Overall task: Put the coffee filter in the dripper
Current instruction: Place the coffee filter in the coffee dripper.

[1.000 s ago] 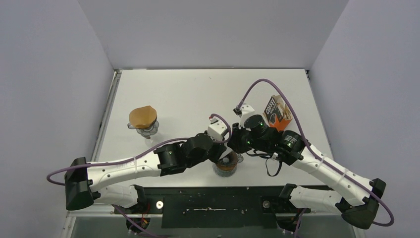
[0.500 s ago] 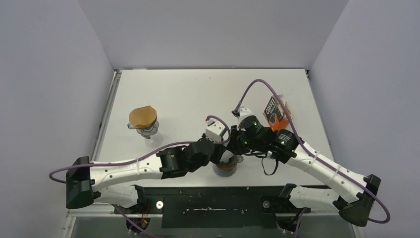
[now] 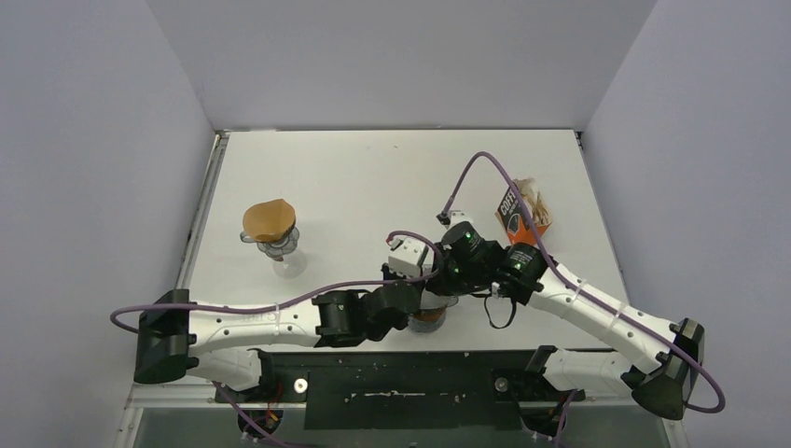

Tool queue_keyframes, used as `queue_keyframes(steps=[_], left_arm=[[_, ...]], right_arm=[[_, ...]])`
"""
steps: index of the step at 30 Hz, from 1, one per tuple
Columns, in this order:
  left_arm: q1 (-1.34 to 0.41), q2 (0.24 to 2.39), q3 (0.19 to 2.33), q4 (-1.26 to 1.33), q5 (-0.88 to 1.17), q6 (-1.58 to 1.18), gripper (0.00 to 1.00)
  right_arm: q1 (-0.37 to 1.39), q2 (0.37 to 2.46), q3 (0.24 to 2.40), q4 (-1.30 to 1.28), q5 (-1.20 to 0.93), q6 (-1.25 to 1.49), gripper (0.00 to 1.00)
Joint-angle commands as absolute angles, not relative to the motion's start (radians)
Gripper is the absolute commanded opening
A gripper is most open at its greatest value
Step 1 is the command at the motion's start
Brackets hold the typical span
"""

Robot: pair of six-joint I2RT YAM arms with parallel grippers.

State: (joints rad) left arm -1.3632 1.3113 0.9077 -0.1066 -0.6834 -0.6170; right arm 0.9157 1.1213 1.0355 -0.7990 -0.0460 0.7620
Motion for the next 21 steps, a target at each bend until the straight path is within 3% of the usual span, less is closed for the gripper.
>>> queue_keyframes(steps=[1, 21], left_arm=[[-1.398, 1.337, 0.944, -0.044, -0.812, -0.678, 0.0], [-1.423, 1.372, 0.939, 0.027, -0.889, -0.774, 0.0]], right_arm=[[0.91, 1.138, 1.041, -0.776, -0.07, 0.835, 0.0], [0.913, 1.237, 1.047, -0.796, 0.045, 0.905, 0.0]])
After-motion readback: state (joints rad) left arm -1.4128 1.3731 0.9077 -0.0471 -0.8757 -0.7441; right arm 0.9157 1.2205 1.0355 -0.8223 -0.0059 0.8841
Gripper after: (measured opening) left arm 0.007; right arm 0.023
